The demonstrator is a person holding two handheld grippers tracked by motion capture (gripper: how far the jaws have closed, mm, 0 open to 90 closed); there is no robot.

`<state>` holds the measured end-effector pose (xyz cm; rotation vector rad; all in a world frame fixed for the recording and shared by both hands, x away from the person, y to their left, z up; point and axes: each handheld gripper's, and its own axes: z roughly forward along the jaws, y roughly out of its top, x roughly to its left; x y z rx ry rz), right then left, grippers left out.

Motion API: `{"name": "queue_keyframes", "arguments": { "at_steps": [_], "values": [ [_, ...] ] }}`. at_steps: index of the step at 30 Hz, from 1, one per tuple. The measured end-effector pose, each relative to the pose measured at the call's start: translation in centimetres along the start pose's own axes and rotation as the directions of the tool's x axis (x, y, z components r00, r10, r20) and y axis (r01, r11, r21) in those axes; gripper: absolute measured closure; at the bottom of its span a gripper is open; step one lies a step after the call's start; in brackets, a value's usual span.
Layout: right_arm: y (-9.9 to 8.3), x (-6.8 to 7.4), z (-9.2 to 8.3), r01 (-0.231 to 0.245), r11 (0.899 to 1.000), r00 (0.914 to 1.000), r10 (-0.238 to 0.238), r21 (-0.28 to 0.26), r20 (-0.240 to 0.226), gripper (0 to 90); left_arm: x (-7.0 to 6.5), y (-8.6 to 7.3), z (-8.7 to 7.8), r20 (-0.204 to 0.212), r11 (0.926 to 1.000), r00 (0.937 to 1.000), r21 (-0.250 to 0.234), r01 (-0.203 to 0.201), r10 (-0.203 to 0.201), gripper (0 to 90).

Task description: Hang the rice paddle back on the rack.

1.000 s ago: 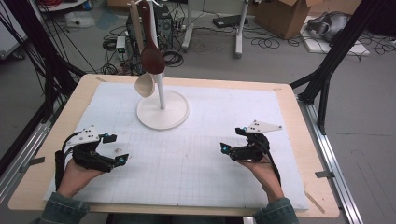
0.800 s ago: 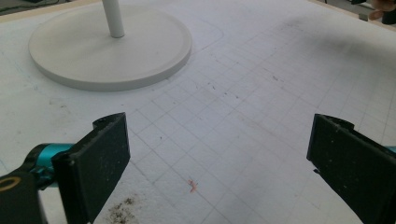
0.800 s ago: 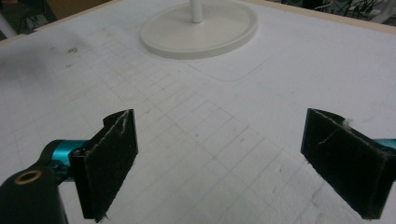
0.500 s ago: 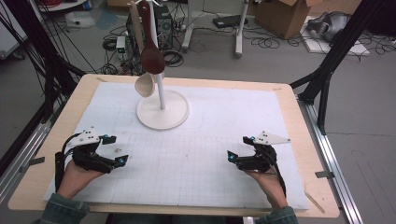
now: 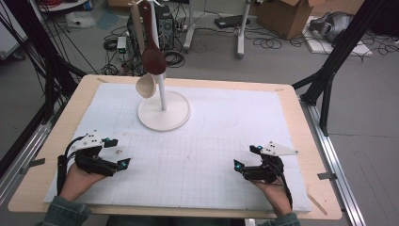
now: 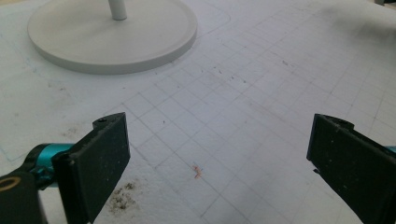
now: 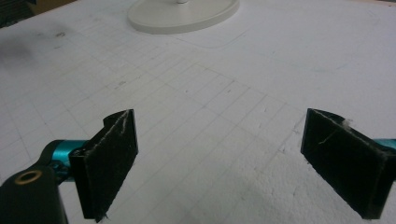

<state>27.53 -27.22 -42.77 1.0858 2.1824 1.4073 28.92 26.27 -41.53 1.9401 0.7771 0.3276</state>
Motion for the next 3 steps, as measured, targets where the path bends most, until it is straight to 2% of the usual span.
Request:
{"name": "queue_keyframes", "arguments": {
  "at_steps": [3],
  "values": [
    [-0.37, 0.11, -0.12, 0.002, 1.0, 1.0, -0.002, -0.005, -0.001, 10.4, 0.01, -0.16, 0.07, -0.003, 1.0, 1.0, 0.002, 0.001, -0.001, 6.4]
  ]
}}
